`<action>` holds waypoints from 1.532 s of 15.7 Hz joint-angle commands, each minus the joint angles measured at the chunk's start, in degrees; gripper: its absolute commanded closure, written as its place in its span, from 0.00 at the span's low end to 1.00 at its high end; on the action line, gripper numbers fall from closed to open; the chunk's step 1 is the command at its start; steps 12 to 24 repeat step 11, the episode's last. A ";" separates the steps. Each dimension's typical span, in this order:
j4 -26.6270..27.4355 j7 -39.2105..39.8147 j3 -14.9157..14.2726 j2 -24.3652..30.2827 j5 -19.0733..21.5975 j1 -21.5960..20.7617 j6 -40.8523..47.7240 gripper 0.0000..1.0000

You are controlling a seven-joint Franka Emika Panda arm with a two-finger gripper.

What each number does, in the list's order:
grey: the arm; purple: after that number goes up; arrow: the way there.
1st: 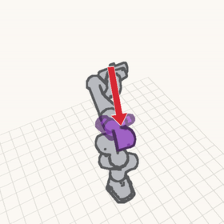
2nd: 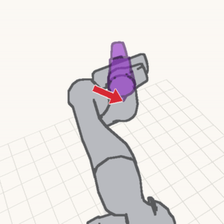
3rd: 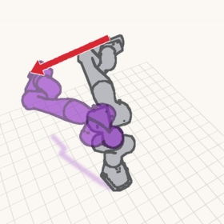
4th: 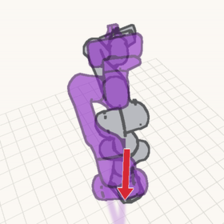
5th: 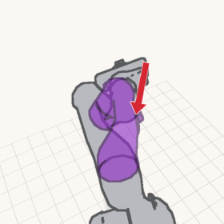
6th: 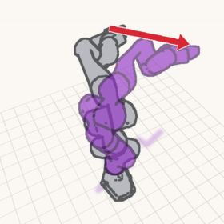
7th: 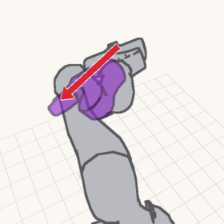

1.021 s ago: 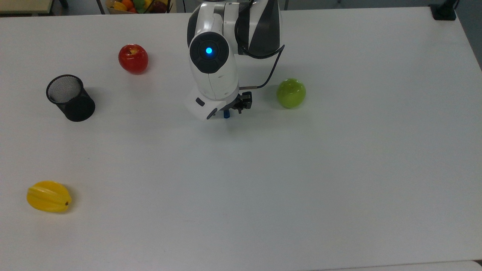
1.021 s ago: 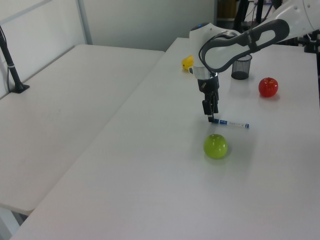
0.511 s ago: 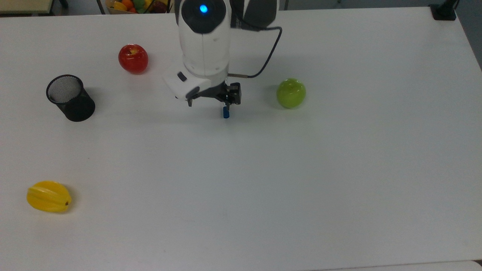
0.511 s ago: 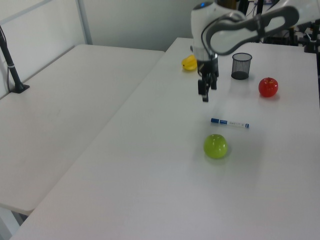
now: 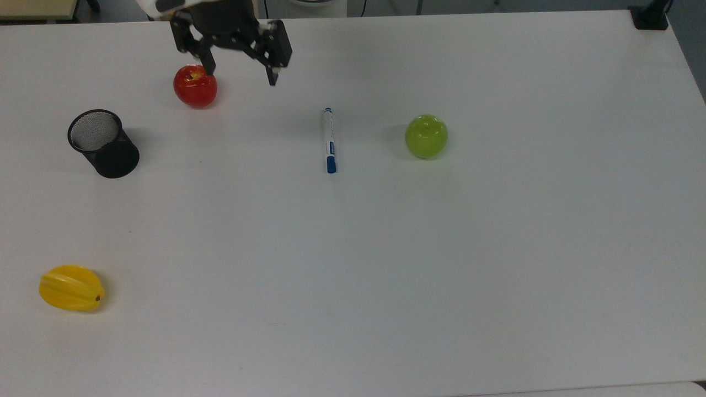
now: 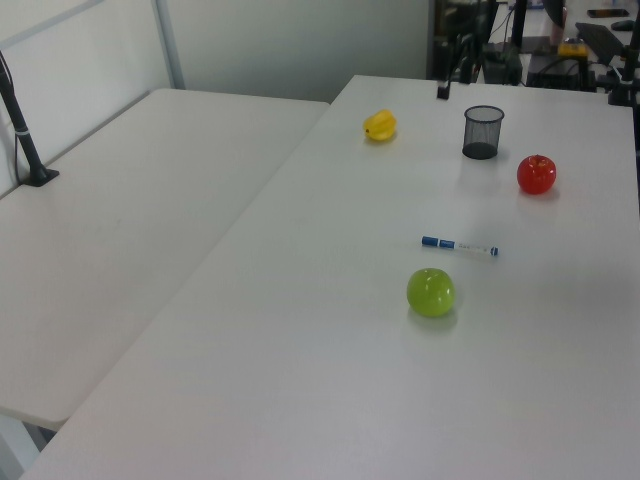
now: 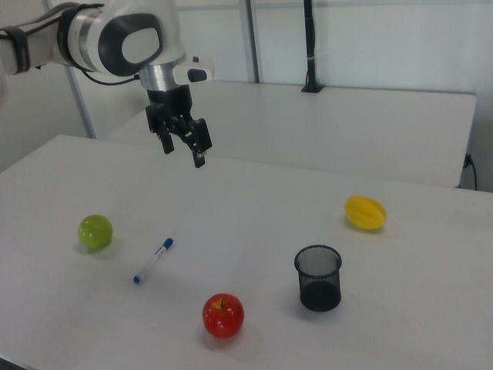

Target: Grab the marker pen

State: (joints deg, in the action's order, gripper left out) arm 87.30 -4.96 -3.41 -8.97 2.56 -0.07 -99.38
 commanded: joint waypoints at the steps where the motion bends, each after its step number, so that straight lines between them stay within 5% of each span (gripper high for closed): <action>1: 4.53 1.70 3.13 6.67 -0.80 4.28 3.49 0.00; 4: 7.53 2.16 4.64 9.41 -0.71 5.96 3.58 0.00; 24: 4.82 0.75 4.02 8.18 -0.97 6.05 6.30 0.00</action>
